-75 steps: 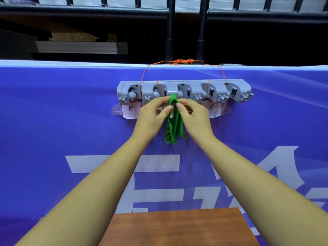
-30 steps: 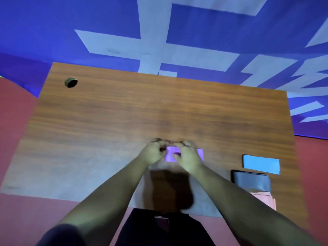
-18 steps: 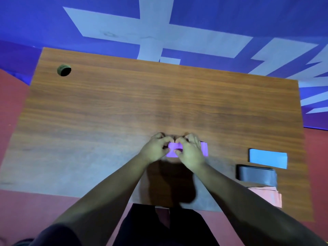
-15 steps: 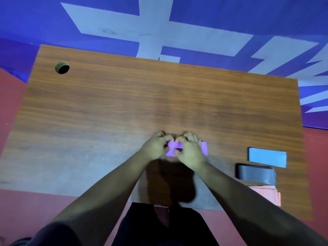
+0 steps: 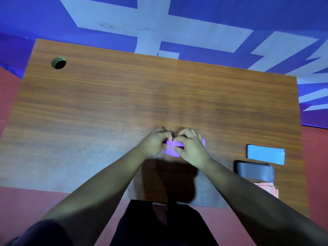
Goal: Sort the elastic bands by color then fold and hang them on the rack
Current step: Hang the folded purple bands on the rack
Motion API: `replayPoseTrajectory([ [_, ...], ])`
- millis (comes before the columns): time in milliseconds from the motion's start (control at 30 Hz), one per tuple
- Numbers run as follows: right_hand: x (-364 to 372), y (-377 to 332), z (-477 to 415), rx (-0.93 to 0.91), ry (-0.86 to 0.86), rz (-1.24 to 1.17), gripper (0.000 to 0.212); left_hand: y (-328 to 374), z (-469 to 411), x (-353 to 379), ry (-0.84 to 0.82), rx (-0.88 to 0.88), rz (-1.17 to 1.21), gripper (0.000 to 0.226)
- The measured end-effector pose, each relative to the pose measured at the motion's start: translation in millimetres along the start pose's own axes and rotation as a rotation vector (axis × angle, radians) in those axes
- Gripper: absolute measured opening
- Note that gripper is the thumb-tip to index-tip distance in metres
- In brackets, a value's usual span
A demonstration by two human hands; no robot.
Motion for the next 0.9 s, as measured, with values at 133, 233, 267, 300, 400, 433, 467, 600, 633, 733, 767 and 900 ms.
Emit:
replayPoseTrajectory([
  [133, -1.1, 0.1, 8.2, -0.102, 0.03, 0.011, 0.017, 4.4, 6.3, 1.6, 0.045, 0.04, -0.009, 0.028],
  [233, -12.0, -2.0, 7.3, -0.07, -0.02, -0.065, 0.009, 13.0, 10.8, -1.3, 0.081, 0.092, -0.061, 0.03],
  [267, -19.4, -2.6, 6.5, -0.039, -0.049, -0.105, 0.007, 16.0, 11.7, -4.3, 0.083, 0.11, -0.06, 0.03],
  [300, -27.7, -2.6, 6.0, -0.002, -0.082, -0.154, 0.006, 20.3, 12.9, -9.5, 0.069, 0.127, -0.061, 0.029],
  [400, -59.1, -5.0, 3.8, 0.089, -0.188, -0.371, 0.011, 41.1, 17.8, -33.7, -0.026, 0.192, -0.02, 0.024],
  [433, -70.9, -6.9, 2.4, 0.09, -0.196, -0.442, 0.019, 51.0, 20.4, -44.2, -0.061, 0.209, 0.019, 0.022],
  [467, -83.6, -9.8, 0.4, 0.088, -0.198, -0.506, 0.024, 61.6, 23.0, -55.7, -0.089, 0.218, 0.058, 0.024],
  [600, -142.2, -31.5, -6.2, 0.02, -0.192, -0.674, 0.02, 108.0, 38.4, -103.1, -0.121, 0.184, 0.112, 0.017],
  [633, -157.4, -37.7, -7.6, 0.003, -0.186, -0.701, 0.018, 120.3, 43.9, -115.3, -0.119, 0.18, 0.138, 0.017],
  [733, -203.6, -54.9, -8.8, -0.016, -0.141, -0.773, 0.012, 154.4, 63.3, -151.3, -0.094, 0.198, 0.251, 0.017],
  [767, -218.1, -59.5, -8.1, -0.009, -0.124, -0.794, 0.008, 165.6, 70.7, -162.4, -0.085, 0.217, 0.261, 0.016],
  [900, -270.0, -78.0, -0.6, 0.008, -0.011, -0.887, 0.004, 208.0, 98.6, -198.5, -0.012, 0.284, 0.099, 0.067],
])
Point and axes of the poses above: each hand's wrist, its own z-axis away from the middle knuckle, its own x-axis out of the palm, y = z × x, the point moved 1 cm from there along -z, towards the middle knuckle, and after that the axes turned 4 degrees about -x, right-handed, at the moved point
